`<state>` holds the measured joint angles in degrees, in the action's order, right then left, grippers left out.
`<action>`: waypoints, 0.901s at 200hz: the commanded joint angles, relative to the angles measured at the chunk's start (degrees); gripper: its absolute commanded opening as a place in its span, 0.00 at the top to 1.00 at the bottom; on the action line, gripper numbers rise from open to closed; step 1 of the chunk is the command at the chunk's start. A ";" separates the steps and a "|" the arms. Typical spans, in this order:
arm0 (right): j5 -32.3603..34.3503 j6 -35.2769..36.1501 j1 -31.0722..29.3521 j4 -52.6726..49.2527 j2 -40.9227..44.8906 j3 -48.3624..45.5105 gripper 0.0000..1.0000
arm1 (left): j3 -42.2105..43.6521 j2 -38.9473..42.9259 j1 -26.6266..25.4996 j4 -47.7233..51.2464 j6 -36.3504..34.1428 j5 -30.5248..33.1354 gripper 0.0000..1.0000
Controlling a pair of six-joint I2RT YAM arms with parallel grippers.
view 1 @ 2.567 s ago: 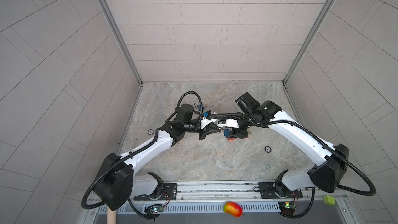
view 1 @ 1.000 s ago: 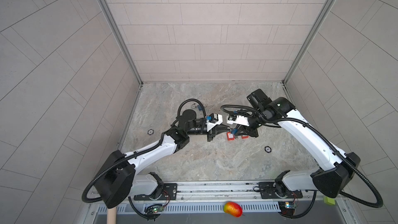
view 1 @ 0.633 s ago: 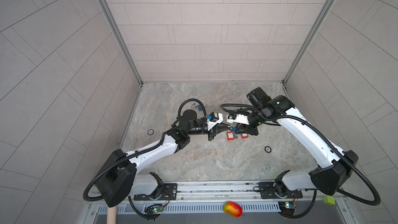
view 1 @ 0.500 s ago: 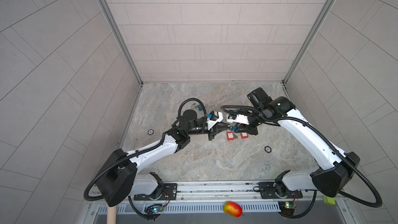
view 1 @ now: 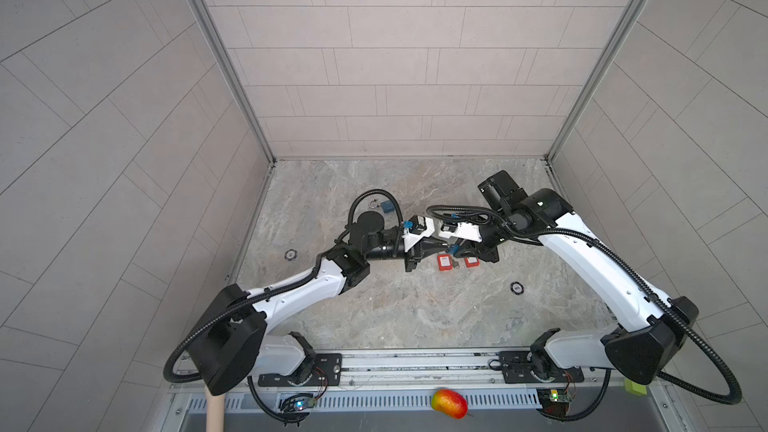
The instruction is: Lock with the key
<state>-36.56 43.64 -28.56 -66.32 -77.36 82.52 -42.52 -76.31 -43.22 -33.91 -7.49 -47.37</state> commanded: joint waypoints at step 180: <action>3.07 -4.30 0.28 8.78 10.80 -6.14 0.57 | -2.48 1.93 3.18 2.50 0.25 -4.82 1.00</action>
<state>-34.37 41.91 -29.17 -59.00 -73.21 80.03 -42.50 -77.10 -41.25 -33.95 -5.78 -48.10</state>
